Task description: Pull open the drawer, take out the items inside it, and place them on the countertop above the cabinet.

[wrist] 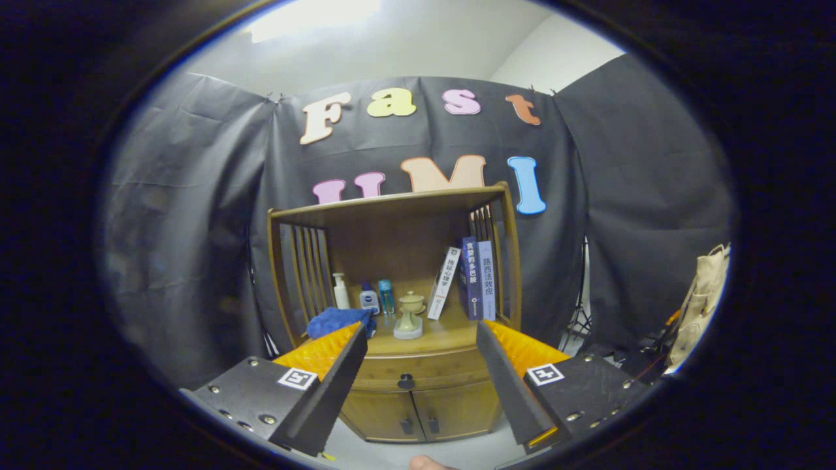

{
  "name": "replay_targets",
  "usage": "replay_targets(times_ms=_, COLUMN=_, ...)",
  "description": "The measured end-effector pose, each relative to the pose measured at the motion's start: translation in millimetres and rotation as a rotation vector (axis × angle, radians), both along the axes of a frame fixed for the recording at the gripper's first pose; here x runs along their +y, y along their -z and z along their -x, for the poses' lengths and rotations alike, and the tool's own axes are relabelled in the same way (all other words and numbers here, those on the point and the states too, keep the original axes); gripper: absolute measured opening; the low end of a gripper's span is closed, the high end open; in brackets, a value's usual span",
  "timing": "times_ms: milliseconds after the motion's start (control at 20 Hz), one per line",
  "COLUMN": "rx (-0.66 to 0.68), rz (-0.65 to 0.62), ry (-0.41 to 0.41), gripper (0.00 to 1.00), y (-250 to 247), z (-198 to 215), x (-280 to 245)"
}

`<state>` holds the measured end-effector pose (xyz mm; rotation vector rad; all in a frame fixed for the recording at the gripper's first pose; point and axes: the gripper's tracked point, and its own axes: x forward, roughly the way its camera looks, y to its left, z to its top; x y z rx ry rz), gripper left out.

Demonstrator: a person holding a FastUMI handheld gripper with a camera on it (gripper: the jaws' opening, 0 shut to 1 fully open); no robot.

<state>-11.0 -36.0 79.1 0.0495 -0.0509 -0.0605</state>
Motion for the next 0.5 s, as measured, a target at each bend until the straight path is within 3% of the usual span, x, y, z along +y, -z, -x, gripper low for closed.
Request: replay_targets(times_ms=500, rx=-0.001, rz=0.035, ry=-0.069, gripper=1.0, y=1.5, z=3.7, x=34.1)
